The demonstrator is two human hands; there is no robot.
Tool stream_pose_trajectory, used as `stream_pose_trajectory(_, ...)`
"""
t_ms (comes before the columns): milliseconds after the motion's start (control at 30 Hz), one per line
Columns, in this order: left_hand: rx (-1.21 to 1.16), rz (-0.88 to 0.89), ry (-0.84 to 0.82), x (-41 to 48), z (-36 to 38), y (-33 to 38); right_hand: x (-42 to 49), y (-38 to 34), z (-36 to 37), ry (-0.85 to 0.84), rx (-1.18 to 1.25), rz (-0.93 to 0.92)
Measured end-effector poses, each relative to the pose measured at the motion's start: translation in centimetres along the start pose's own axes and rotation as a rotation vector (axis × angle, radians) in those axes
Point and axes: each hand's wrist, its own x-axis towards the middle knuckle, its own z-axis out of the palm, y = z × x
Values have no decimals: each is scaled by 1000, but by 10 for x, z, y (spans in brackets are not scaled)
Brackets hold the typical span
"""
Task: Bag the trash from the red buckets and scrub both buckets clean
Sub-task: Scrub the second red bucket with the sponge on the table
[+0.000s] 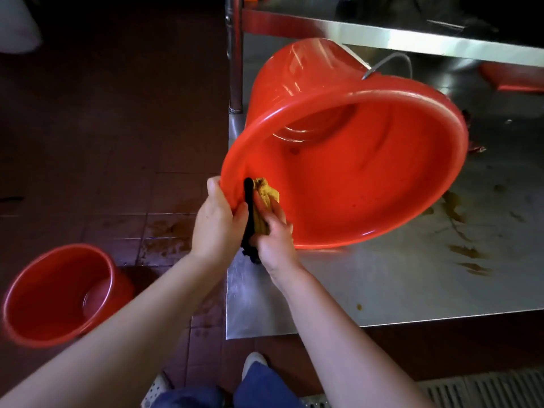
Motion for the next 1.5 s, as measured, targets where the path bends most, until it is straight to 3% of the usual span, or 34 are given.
stream_pose_trajectory(67, 67, 80, 20, 7, -11, 4, 0, 6, -8, -6, -159, -89)
stream_pose_trajectory(167, 185, 169, 81, 18, -29, 12, 10, 33, -47, -43, -761, -149)
stream_pose_trajectory(267, 255, 241, 93, 26, -36, 23, 23, 52, -93, 163, -1100, -193)
stream_pose_trajectory(333, 263, 257, 91, 28, -32, 29, 30, 57, -104, 285, -1101, -80)
stream_pose_trajectory(433, 221, 247, 66, 30, -24, 33, 32, 54, -86, 311, -991, 102)
stream_pose_trajectory(533, 217, 252, 53, 35, -20, 37, 40, 26, -48, 134, -637, 243)
stream_pose_trajectory(600, 226, 273, 42, 37, -18, 39, 47, 3, -25, -11, -266, 170)
stream_pose_trajectory(667, 234, 303, 42, 40, -17, 41, 46, -4, -11, -48, -47, -54)
stream_pose_trajectory(767, 241, 342, 32, 45, -22, 41, 53, 22, -29, -76, -396, -260)
stream_pose_trajectory(867, 222, 348, 19, 50, -27, 38, 69, 49, -78, 45, -968, -164)
stream_pose_trajectory(933, 204, 341, 2, 50, -27, 36, 81, 54, -103, 126, -1184, -72)
stream_pose_trajectory(1067, 175, 386, 23, 49, -20, 34, 94, 51, -84, 346, -1060, 115)
stream_pose_trajectory(1133, 179, 405, 37, 51, -17, 35, 98, 33, -55, 245, -830, 221)
stream_pose_trajectory(1200, 180, 405, 47, 52, -16, 34, 110, 14, -24, 48, -465, 108)
stream_pose_trajectory(1267, 164, 380, 42, 53, -16, 31, 112, 0, -7, -42, -251, -161)
stream_pose_trajectory(1333, 138, 342, 45, 53, -21, 24, 116, 16, -12, -95, -444, -370)
stream_pose_trajectory(1400, 123, 327, 62, 55, -30, 15, 120, 35, -40, -109, -786, -422)
stream_pose_trajectory(1433, 117, 326, 64, 56, -35, 10, 124, 42, -58, -39, -974, -377)
stream_pose_trajectory(1500, 98, 325, 49, 56, -42, 5, 136, 49, -86, 288, -1197, -287)
